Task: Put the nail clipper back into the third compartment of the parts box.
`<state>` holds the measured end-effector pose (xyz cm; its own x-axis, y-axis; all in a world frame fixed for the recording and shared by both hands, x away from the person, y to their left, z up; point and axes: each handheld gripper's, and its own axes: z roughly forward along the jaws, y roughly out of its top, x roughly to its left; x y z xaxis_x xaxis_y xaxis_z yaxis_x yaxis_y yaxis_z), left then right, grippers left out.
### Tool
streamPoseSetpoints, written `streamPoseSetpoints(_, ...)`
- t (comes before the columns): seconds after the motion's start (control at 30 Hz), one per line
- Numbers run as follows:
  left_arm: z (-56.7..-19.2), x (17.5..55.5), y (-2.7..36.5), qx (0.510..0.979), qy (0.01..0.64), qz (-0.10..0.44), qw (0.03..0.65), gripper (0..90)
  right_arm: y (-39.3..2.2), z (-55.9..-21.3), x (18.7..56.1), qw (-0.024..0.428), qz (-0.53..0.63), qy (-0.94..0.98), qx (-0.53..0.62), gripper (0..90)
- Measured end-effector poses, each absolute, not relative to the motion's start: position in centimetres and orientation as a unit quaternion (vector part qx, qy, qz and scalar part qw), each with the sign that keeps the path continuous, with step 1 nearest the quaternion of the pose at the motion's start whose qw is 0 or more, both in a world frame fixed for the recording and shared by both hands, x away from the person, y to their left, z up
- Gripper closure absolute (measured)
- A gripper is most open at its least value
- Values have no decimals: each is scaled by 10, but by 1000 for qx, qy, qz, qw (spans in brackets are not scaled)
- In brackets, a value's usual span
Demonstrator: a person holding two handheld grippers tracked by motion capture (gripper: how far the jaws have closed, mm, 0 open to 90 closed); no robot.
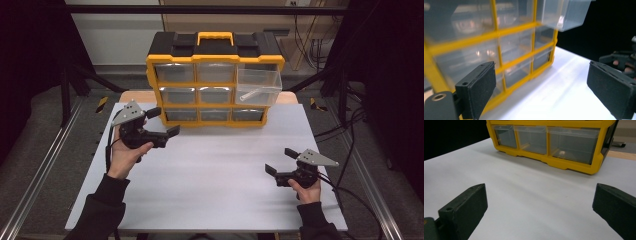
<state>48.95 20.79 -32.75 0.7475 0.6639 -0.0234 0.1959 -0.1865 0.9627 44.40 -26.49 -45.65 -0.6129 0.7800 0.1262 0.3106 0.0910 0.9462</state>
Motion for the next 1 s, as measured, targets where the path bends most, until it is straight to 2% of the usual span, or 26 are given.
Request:
streamPoseSetpoints(0.57,-403,463,252,739,326,210,550,71,-265,-457,444,212,551,708,387,4)
streamPoseSetpoints(1.0,-424,455,266,738,336,219,542,48,-264,-458,445,212,548,710,387,5)
